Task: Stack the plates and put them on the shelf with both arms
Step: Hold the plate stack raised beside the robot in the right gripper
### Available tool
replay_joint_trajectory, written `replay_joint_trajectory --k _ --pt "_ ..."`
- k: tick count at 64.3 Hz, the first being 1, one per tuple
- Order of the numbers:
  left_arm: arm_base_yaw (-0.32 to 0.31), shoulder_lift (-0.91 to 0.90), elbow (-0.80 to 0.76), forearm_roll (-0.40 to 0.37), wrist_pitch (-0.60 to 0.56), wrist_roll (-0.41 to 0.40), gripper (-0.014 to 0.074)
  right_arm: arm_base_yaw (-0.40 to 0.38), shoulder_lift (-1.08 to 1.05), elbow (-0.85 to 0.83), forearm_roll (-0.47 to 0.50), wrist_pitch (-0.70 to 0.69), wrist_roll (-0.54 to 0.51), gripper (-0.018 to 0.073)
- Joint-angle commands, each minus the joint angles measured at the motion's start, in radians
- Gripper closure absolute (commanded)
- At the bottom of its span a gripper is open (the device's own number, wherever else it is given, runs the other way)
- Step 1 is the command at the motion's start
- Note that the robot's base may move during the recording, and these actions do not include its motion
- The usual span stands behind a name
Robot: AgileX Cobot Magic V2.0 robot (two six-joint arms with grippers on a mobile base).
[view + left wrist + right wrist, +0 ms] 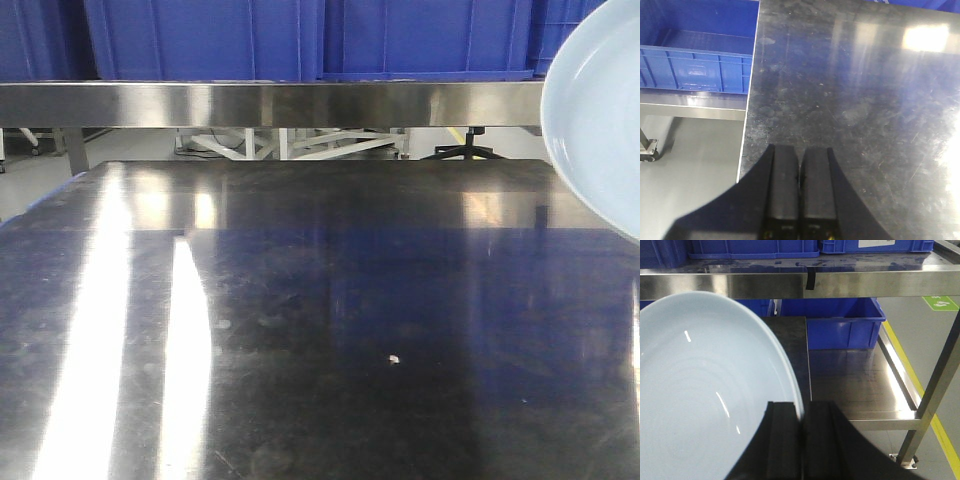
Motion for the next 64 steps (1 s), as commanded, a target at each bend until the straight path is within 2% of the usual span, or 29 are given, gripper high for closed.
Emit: replay_joint_trajectory --k 1,64 --pt "-0.007 -0.006 -0.028 -0.008 -0.074 -0.007 0.0514 -0.007 0.000 -0.031 -0.005 -0.110 -0.002 0.0503" --pt "-0.007 -0.006 -0.028 -0.008 -0.074 -0.007 0.0514 -0.007 0.000 -0.031 -0.005 -0.110 -0.002 0.0503"
